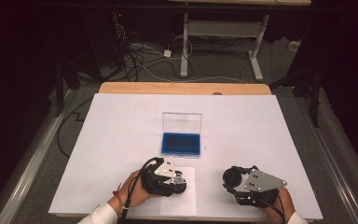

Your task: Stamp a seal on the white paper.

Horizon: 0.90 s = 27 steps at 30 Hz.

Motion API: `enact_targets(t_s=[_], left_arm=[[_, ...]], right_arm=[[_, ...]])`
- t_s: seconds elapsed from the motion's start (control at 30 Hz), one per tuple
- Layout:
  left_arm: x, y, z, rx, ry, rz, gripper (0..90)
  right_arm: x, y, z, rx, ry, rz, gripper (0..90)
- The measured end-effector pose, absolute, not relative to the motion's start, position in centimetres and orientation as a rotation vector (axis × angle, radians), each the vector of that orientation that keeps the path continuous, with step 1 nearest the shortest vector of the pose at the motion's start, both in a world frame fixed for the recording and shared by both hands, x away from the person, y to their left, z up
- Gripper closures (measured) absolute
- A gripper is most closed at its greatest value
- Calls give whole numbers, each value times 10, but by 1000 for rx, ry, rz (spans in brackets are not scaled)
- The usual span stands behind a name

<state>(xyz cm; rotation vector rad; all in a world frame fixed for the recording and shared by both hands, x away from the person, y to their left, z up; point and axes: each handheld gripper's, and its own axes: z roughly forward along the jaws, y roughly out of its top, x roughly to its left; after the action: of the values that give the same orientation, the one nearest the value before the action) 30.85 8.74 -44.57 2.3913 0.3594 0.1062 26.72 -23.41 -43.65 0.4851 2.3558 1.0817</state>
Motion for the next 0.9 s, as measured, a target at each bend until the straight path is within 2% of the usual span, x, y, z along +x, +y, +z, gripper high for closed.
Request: enact_targets(t_s=[0.4,0.9], left_arm=[[311,90,-442,2377,364,74,541],[313,102,-424,2301,384,126,540]], right_arm=[[269,-236,-435,488,2356,1093,383],[268,-235,-435,481,2356,1096,384]])
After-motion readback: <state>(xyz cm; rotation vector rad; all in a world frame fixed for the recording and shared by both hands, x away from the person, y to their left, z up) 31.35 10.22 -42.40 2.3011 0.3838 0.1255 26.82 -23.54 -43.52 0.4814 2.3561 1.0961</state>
